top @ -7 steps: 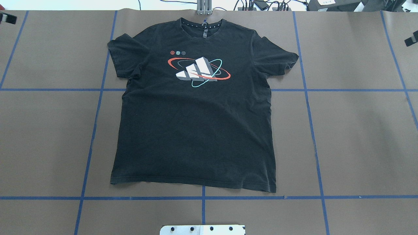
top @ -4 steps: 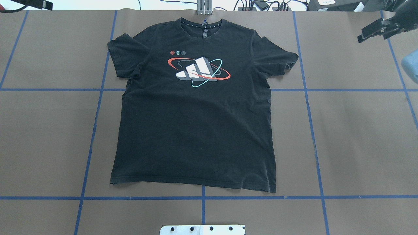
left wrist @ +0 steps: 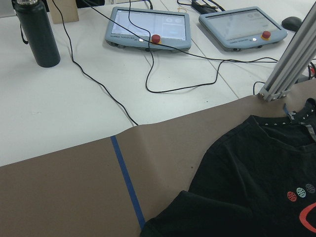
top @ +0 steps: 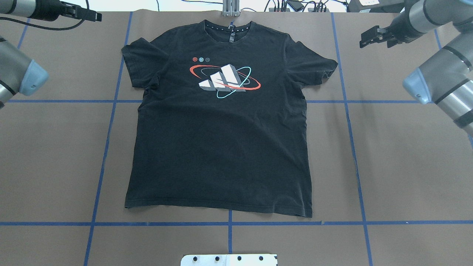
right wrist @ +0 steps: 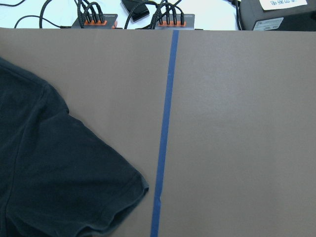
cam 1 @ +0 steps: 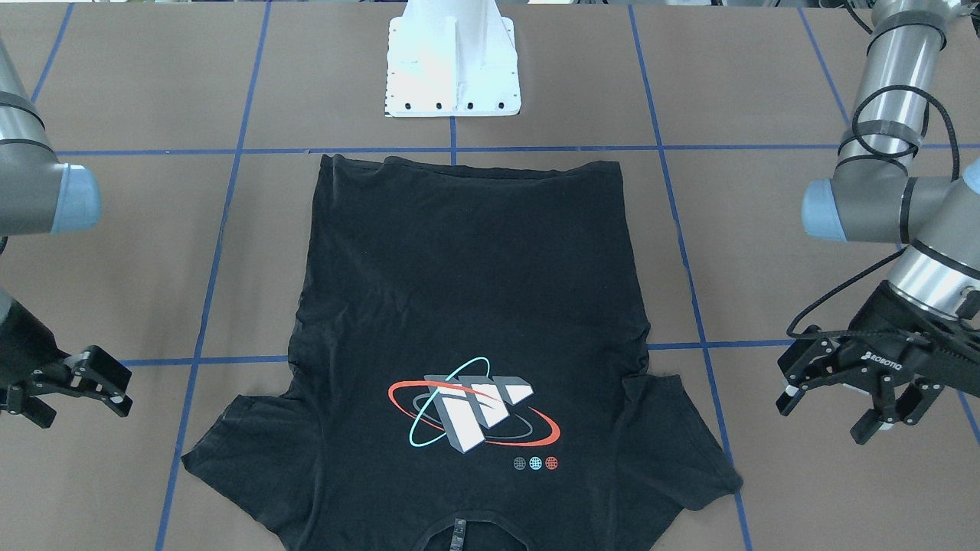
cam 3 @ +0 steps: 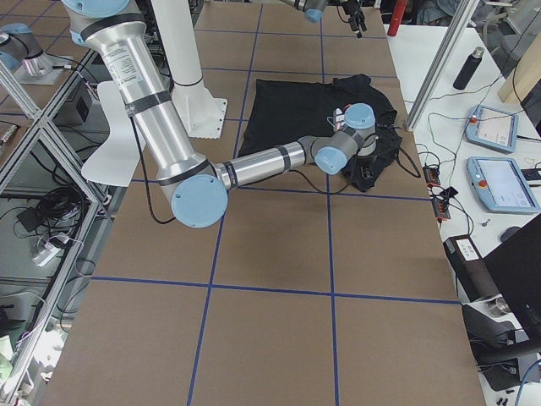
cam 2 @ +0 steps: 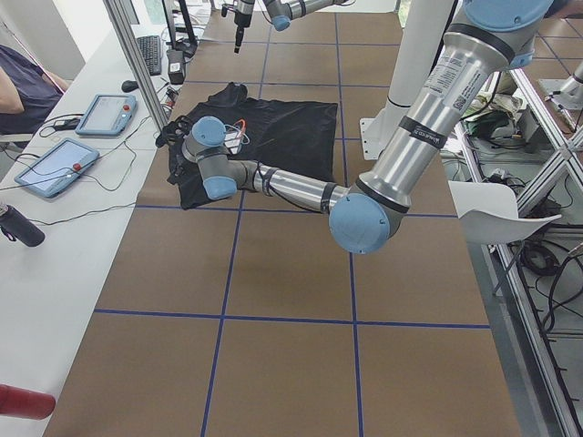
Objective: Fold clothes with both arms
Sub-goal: 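Move the right gripper toward the shirt collar while the left arm approaches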
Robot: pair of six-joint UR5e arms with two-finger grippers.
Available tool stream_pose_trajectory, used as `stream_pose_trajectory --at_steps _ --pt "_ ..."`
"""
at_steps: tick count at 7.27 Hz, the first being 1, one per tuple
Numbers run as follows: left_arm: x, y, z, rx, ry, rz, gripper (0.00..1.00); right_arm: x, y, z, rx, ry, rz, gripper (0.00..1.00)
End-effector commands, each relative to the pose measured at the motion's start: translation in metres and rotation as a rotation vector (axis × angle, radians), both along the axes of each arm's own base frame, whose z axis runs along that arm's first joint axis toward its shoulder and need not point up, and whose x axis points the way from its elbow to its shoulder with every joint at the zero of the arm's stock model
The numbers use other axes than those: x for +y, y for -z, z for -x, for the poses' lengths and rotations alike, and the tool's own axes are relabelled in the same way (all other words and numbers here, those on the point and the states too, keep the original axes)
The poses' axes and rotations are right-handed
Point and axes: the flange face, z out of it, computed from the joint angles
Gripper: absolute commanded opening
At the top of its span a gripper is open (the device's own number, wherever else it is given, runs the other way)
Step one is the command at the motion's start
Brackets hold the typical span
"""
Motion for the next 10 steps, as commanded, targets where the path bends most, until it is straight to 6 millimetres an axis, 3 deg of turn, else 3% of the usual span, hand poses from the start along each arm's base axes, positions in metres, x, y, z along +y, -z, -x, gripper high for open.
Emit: stream_pose_trajectory --at_steps 1,2,3,4,6,7,10 --pt "-0.003 0.002 -0.007 0.006 -0.001 -0.003 1.0 -0.022 -0.014 0.059 -0.029 -0.075 -0.001 0.97" --pt "-0.003 0.003 -0.007 0.007 -0.001 -0.005 1.0 -0.026 -0.03 0.082 -0.049 -0.1 -0.011 0.95" --pt "-0.002 0.003 -0.01 0.008 -0.006 -0.006 1.0 -0.025 -0.051 0.092 -0.06 -0.119 -0.016 0.92" --pt "-0.002 0.004 -0.012 0.008 -0.008 -0.007 1.0 -0.022 -0.058 0.1 -0.06 -0.126 -0.012 0.88" --pt "-0.001 0.004 -0.014 0.008 -0.011 -0.007 1.0 -0.013 -0.06 0.121 -0.041 -0.138 -0.024 0.8" --pt "-0.001 0.004 -0.014 0.008 -0.011 -0.007 1.0 -0.01 -0.061 0.125 -0.044 -0.139 -0.016 0.61" --pt "-0.001 0.004 -0.015 0.009 -0.012 -0.009 1.0 -0.007 -0.067 0.128 -0.031 -0.14 -0.021 0.48"
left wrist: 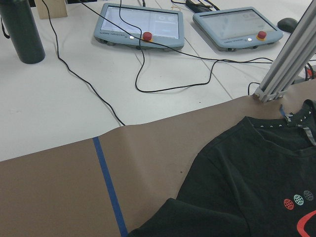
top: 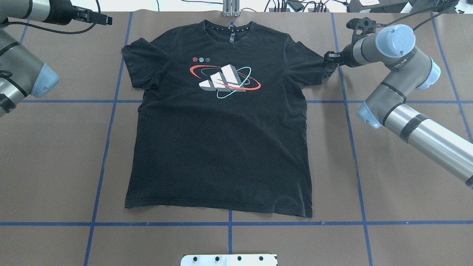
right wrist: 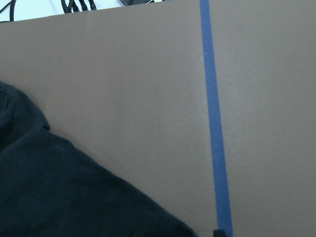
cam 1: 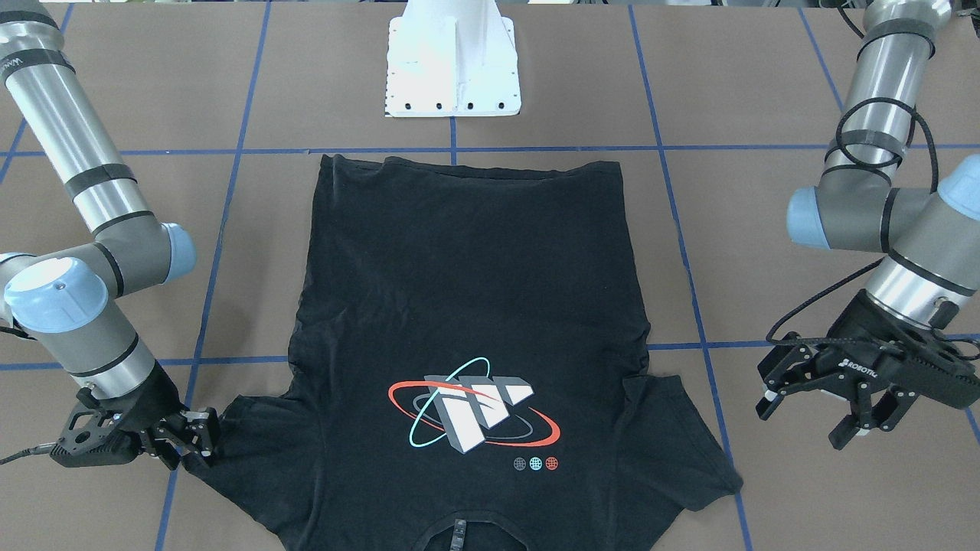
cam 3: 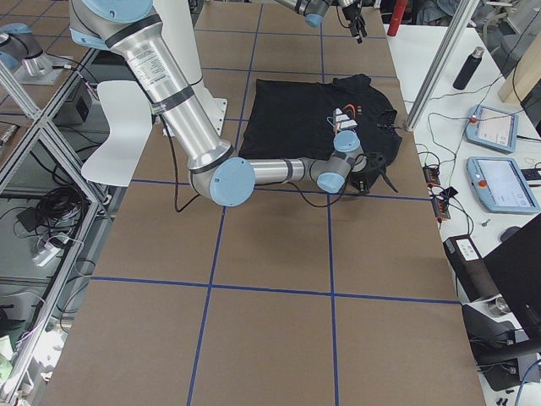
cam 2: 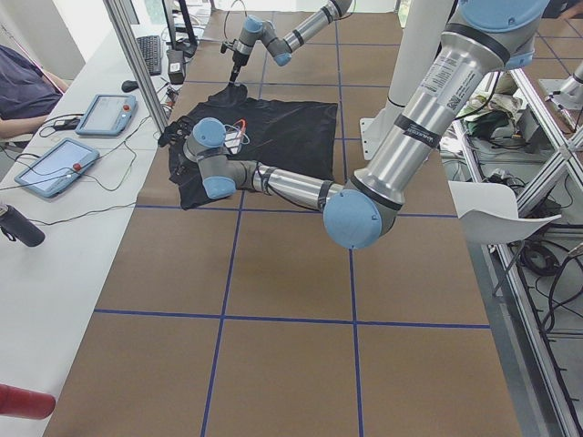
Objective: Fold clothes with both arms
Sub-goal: 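Move the right gripper toward the shirt collar while the left arm approaches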
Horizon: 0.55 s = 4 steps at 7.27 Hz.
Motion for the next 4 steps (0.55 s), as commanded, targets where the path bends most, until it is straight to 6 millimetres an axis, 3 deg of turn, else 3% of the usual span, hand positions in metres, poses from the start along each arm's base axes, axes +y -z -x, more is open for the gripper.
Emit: stream_pose_trajectory --at_steps 1,3,4 --pt "0.0008 -0.001 -0.0011 0.0 -0.002 0.0 1.0 0.003 -0.0054 -0.0005 0.007 0.0 -0.001 0.34" --pt "0.0016 -0.0019 -0.0019 0.0 -0.003 0.0 1.0 0.0027 -0.0028 -0.0016 0.004 0.002 -0.009 0.0" --pt "0.0016 0.0 -0.0021 0.002 -0.005 -0.002 1.0 0.0027 -0.0005 -0.003 0.001 0.001 -0.015 0.0"
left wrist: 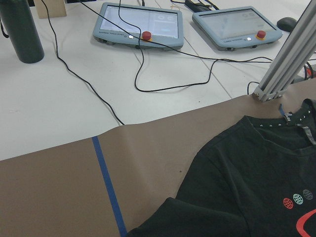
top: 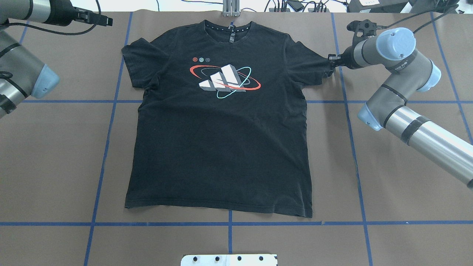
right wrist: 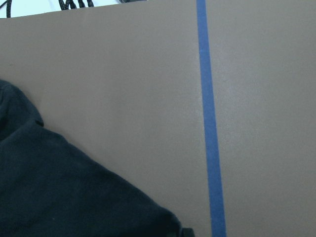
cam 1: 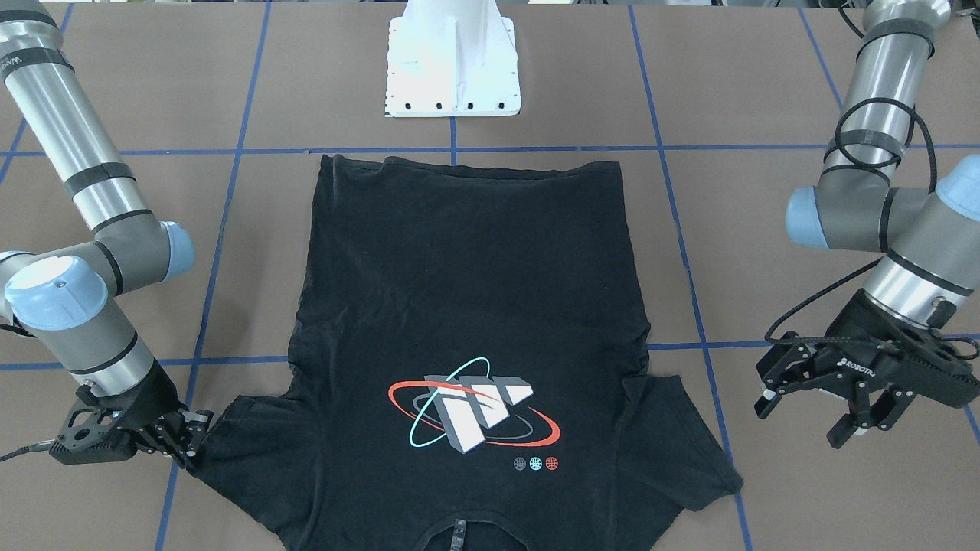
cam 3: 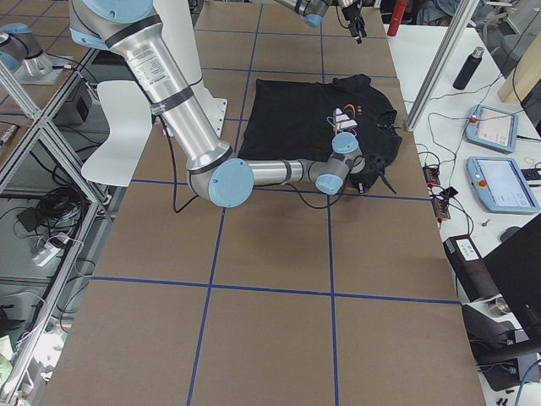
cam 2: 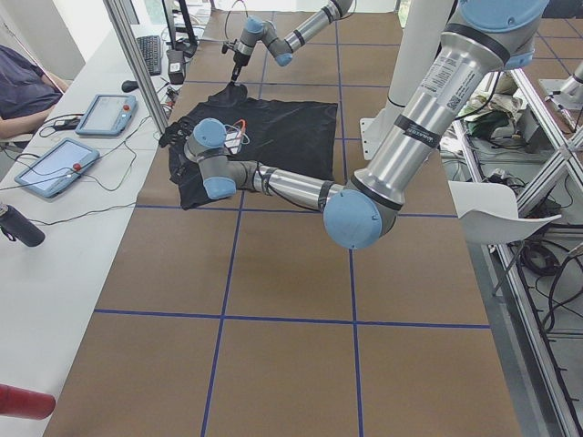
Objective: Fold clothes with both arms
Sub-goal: 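Move the right gripper toward the shirt collar while the left arm approaches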
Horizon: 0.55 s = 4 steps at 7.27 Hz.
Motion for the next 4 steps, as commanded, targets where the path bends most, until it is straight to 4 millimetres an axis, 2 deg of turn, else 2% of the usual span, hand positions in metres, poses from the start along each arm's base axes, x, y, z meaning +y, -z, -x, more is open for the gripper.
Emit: stream_pose_trajectory --at_steps 1,2,3,4 --pt "0.001 0.0 0.0 0.0 -0.002 0.001 1.0 -0.004 0.017 -0.005 -0.019 -0.006 -0.024 0.0" --pt "0.001 0.0 0.0 0.0 0.0 0.0 1.0 -0.009 0.044 -0.016 -0.05 -0.02 -0.045 0.0" --pt "0.001 -0.001 -0.001 0.0 -0.003 0.001 1.0 -0.008 0.058 -0.017 -0.068 -0.022 -0.06 0.0" --pt "0.001 0.0 -0.001 0.0 -0.002 0.0 1.0 -0.016 0.083 -0.011 -0.072 -0.024 -0.059 0.0"
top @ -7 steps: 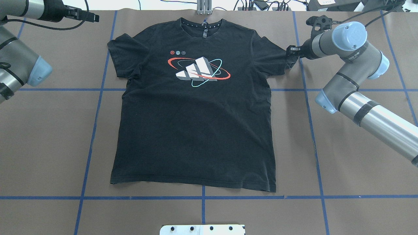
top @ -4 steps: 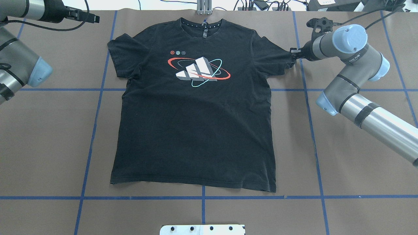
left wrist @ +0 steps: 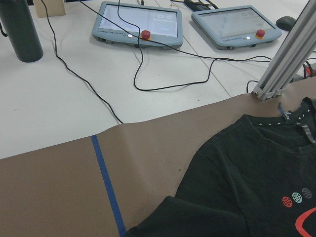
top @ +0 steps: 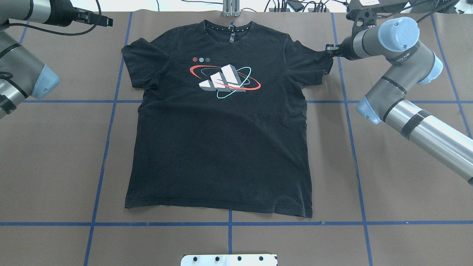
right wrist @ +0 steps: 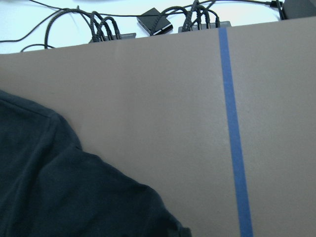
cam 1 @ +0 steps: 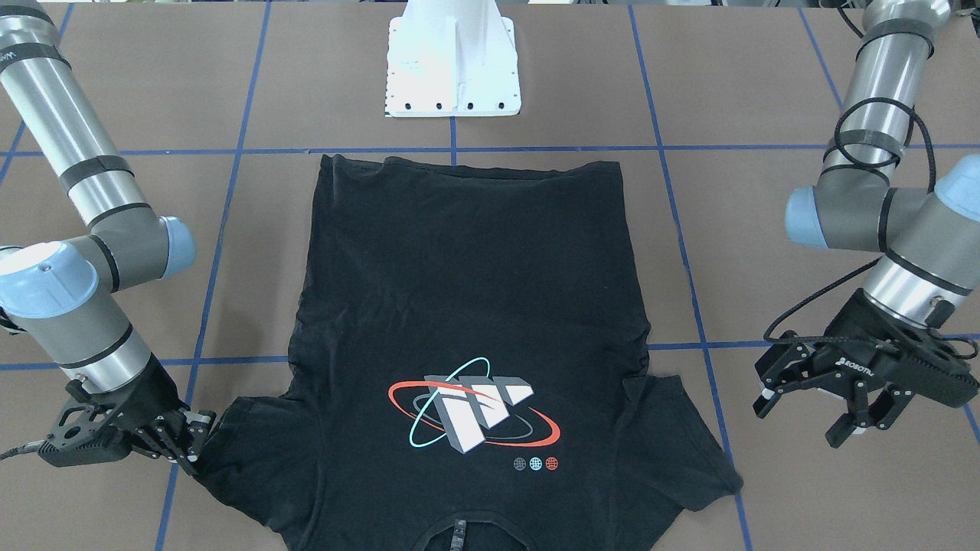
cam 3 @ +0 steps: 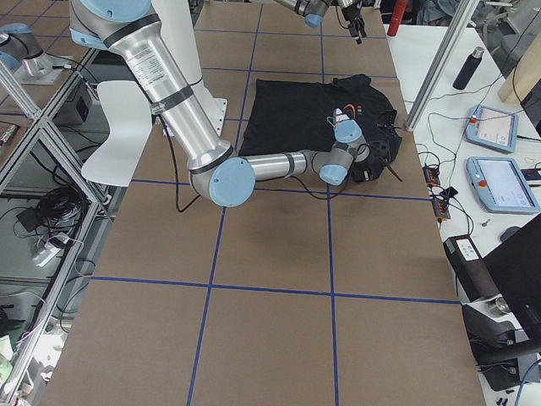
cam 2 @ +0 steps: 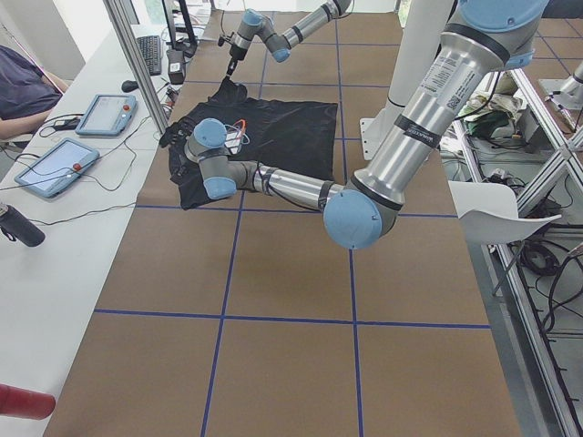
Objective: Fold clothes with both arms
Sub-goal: 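Move the right gripper toward the shirt collar while the left arm approaches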
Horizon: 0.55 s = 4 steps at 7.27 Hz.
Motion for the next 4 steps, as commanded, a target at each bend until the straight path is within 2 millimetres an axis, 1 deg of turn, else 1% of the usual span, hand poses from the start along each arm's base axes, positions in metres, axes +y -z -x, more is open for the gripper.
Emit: stream_pose_trajectory --at_steps 1,2,4 --pt "0.0 0.0 0.0 0.0 -0.001 0.0 1.0 -0.023 0.069 0.014 0.001 -0.016 0.02 0.0" --pt "0.0 0.0 0.0 0.0 -0.001 0.0 1.0 -0.028 0.105 0.034 -0.007 -0.027 0.071 0.0" --pt "0.001 0.0 -0.002 0.0 -0.004 0.0 1.0 -0.03 0.158 0.068 0.003 -0.063 0.109 0.0"
